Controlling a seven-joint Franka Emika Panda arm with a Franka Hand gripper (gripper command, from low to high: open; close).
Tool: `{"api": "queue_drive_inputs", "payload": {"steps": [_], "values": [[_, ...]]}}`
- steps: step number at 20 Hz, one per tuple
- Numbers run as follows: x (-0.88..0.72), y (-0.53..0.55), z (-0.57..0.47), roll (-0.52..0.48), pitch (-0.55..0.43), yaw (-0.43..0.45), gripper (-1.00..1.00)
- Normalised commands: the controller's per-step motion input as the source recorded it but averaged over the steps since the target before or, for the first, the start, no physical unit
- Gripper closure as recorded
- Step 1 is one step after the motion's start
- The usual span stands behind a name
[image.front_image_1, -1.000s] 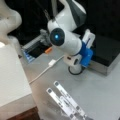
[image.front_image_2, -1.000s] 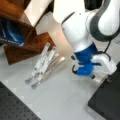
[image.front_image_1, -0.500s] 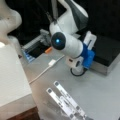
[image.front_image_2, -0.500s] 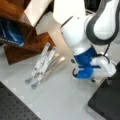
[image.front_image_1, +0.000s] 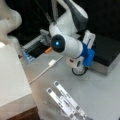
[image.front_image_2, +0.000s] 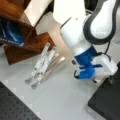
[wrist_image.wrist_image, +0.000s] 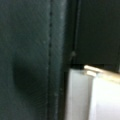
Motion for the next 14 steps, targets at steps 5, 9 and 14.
{"api": "queue_drive_inputs", "payload": {"steps": [5, 9, 14], "values": [[-0.05, -0.17, -0.11, 0.302, -0.014, 0.013, -1.00], [-0.05, -0.20, -0.09, 0.367, 0.010, -0.083, -1.00], [-0.03, -0.17, -0.10, 0.375, -0.016, -0.111, -1.00]]}}
